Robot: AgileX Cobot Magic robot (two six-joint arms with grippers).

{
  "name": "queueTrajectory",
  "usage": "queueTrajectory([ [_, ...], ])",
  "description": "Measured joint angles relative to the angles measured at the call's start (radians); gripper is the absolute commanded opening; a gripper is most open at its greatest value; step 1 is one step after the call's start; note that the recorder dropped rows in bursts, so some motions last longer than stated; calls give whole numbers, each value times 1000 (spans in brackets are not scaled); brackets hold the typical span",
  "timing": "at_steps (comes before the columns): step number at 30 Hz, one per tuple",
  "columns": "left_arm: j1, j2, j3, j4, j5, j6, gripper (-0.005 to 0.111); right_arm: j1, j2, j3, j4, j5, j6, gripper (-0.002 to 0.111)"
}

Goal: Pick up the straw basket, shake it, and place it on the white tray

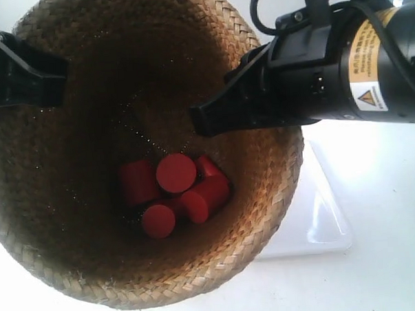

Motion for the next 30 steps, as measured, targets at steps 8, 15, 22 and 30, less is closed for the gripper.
queueTrajectory([
  [8, -2, -5, 0, -3, 0, 9, 0, 5, -4, -7, 24, 7, -2, 0],
  [15, -51, -58, 19, 145, -96, -6, 0, 54, -38, -24, -203, -29, 166, 0],
  [22, -59, 3, 17, 185, -28, -79, 0, 37, 28, -46, -81, 28, 100, 0],
  [30, -42, 47, 0, 240, -29, -183, 0, 35, 67, -46, -133, 43, 137, 0],
])
